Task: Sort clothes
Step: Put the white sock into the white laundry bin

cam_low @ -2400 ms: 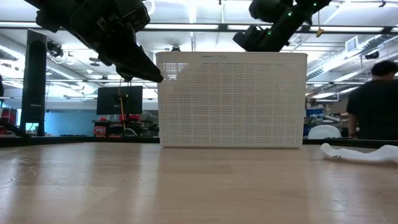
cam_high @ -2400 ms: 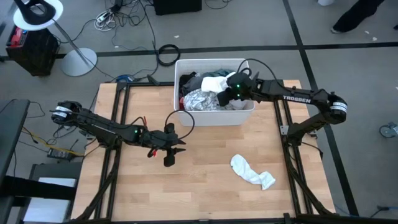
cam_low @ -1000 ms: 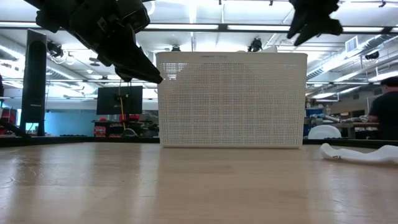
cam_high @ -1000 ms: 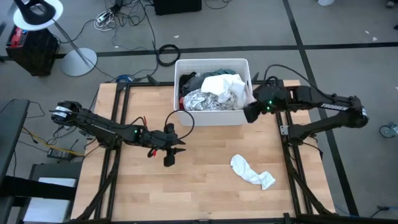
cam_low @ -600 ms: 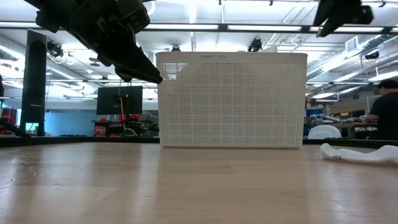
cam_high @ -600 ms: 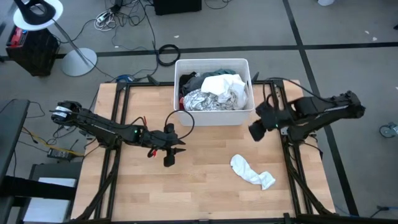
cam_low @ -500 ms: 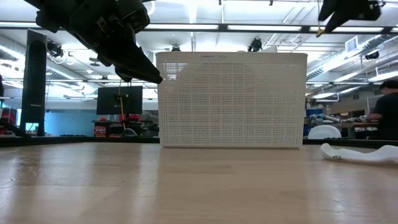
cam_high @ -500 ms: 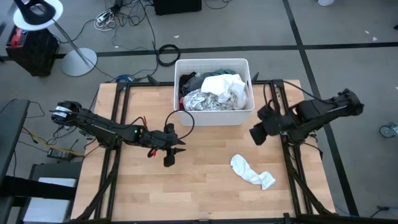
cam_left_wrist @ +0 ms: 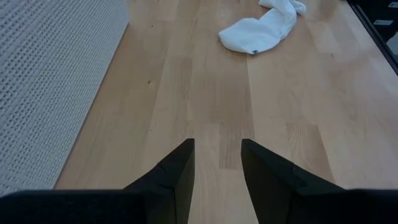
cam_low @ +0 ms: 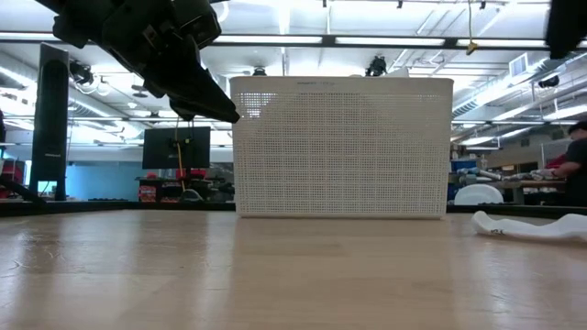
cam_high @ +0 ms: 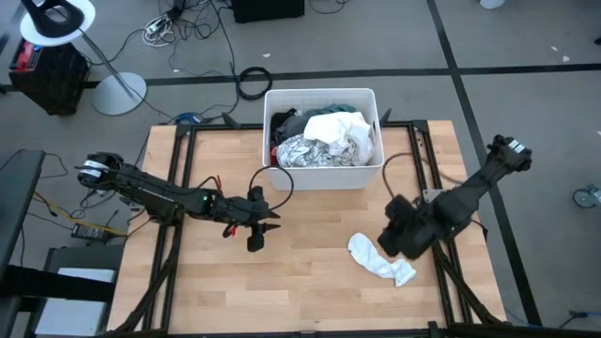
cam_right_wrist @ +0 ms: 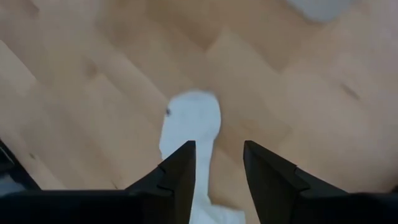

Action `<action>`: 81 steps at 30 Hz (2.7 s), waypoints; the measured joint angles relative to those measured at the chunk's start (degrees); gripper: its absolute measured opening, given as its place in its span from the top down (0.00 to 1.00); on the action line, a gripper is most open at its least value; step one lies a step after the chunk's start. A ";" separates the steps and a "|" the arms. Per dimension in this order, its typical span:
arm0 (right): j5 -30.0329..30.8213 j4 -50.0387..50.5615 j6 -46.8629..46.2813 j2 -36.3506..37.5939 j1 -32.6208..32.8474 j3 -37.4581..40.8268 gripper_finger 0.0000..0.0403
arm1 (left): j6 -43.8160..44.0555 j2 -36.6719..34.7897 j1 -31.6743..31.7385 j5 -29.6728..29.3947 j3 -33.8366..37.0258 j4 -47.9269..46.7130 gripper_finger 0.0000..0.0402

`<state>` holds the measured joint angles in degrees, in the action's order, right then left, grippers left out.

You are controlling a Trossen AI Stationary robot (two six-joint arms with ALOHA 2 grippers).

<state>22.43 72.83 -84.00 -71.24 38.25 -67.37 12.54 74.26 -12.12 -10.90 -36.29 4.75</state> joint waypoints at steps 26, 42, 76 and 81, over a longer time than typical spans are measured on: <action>-11.42 -13.20 -12.11 -15.54 11.31 7.65 0.67 | 1.44 0.00 0.00 0.67 0.00 0.05 0.66; -17.08 -26.16 -6.12 -23.99 11.54 16.39 0.87 | 1.46 0.00 0.00 1.42 0.00 0.07 0.66; 13.37 17.23 10.18 -15.34 1.30 -28.49 1.00 | 1.39 0.00 0.00 1.44 0.02 0.76 0.66; 21.10 17.21 20.80 -15.36 -4.45 -36.41 1.00 | 1.34 0.00 0.00 1.44 0.02 1.09 0.66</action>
<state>43.53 90.04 -63.21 -86.61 33.80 -103.78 13.88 74.26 -12.12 -9.45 -36.27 5.83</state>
